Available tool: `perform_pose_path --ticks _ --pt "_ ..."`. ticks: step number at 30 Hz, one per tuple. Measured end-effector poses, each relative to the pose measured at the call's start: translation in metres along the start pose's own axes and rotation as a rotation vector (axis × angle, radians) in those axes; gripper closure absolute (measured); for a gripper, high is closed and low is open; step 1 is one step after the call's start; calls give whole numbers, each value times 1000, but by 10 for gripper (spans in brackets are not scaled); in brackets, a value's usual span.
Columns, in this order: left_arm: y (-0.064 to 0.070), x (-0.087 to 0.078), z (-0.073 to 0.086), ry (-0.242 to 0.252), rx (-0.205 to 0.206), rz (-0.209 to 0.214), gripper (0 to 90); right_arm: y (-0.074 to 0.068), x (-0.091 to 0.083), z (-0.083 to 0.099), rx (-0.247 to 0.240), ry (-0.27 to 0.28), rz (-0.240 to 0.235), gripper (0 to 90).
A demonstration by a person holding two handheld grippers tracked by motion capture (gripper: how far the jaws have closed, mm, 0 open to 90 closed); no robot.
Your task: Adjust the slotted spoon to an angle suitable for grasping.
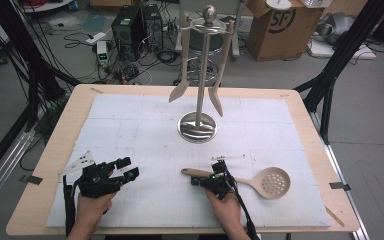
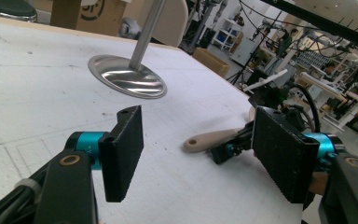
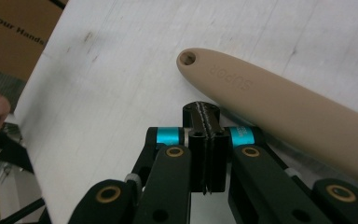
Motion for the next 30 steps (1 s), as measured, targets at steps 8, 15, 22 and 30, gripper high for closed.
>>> perform_pose_path --ticks 8,15,22,30 --pt "0 -1 1 -4 6 -1 346 24 7 -27 48 49 67 900" --pt "0 -1 1 -5 6 0 346 46 5 -44 92 107 142 900" --pt "0 -1 1 -7 6 0 346 58 4 -53 129 128 162 900" --pt "0 -2 2 -8 12 -6 347 56 0 -52 106 130 141 884"
Point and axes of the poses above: each handheld gripper's, and its own axes: x roughly forward along the jaws, z roughly out of its underside, y roughly to its right, the point moved 9 cm from there along x, roughly forward along the jaws, and after that the axes turned 8 degrees about -x, right-handed, at the moved point
